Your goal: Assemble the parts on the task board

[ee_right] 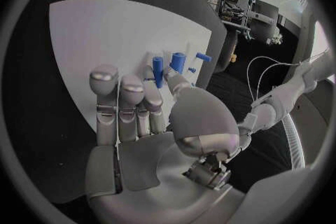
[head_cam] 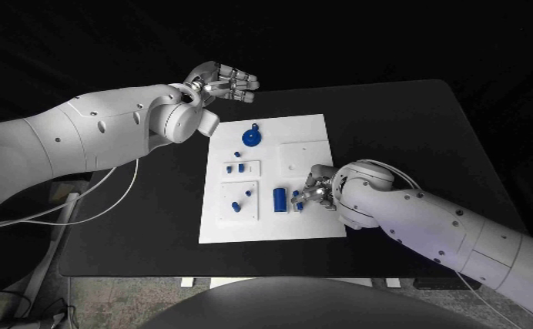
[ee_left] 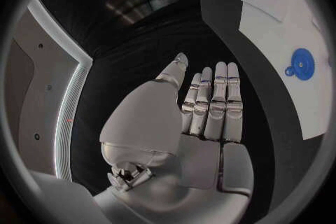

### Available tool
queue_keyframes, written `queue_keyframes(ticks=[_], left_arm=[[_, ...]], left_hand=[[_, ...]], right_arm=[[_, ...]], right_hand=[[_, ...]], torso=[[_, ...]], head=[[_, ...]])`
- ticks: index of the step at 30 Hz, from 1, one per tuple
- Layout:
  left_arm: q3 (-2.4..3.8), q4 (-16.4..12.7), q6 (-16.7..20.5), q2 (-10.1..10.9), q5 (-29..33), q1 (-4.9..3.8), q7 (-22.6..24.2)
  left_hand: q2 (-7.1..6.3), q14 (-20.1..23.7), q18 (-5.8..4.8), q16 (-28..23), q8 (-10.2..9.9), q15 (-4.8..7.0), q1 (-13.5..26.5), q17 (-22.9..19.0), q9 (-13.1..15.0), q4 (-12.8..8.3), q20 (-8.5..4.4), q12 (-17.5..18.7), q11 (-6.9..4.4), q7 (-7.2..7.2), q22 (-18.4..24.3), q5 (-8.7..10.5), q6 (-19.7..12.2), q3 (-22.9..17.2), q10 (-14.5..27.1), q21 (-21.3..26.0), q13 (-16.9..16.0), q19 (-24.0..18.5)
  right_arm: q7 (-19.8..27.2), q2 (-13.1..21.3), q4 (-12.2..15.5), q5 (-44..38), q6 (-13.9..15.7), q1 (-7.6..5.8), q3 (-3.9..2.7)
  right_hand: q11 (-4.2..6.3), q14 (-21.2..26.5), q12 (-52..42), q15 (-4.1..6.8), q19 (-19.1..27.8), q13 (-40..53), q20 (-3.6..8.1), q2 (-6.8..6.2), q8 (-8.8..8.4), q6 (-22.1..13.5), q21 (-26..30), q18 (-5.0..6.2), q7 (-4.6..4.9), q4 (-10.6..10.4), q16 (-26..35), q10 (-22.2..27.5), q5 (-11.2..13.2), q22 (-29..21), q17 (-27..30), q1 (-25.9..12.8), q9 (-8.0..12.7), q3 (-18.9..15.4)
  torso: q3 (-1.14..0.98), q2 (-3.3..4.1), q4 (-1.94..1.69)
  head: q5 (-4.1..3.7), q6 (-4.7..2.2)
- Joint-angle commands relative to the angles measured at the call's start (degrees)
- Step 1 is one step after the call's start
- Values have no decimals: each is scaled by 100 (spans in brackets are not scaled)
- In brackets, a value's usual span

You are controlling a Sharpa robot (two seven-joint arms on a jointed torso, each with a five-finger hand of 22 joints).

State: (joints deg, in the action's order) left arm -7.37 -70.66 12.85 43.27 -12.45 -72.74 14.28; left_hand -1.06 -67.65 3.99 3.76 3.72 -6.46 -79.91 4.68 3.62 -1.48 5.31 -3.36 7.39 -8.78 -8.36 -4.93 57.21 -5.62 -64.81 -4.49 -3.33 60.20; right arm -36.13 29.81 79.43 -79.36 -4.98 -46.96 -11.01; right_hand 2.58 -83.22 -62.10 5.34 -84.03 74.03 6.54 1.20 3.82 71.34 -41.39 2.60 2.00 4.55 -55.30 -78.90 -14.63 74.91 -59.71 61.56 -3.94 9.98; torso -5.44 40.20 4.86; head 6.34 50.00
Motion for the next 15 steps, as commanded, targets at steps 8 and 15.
queue_keyframes(ticks=[8,15], left_arm=[[3,-3,-63,-16,-32,-8,16],[3,-3,-60,-17,-35,-8,14]], left_hand=[[-12,35,-101,-5,-8,-3,-7,7,-4,18,26,-15,-1,0,5,-34,-39,31,49,-40,-2,3],[-17,39,-101,-5,-8,-5,-7,6,-4,21,27,-15,1,-1,21,-32,-42,34,54,-44,-2,3]], right_arm=[[58,-9,56,-19,-129,5,2],[19,0,48,-19,-139,5,2]], right_hand=[[8,0,30,31,-311,-11,36,20,-20,-14,17,88,-2,26,16,25,21,228,-7,-23,-1,-1],[1,4,51,30,-310,-23,37,-46,-21,-29,20,92,7,-25,26,42,29,227,-3,-106,0,-88]], torso=[[1,1,-1],[1,1,1]], head=[[-3,0],[-1,0]])
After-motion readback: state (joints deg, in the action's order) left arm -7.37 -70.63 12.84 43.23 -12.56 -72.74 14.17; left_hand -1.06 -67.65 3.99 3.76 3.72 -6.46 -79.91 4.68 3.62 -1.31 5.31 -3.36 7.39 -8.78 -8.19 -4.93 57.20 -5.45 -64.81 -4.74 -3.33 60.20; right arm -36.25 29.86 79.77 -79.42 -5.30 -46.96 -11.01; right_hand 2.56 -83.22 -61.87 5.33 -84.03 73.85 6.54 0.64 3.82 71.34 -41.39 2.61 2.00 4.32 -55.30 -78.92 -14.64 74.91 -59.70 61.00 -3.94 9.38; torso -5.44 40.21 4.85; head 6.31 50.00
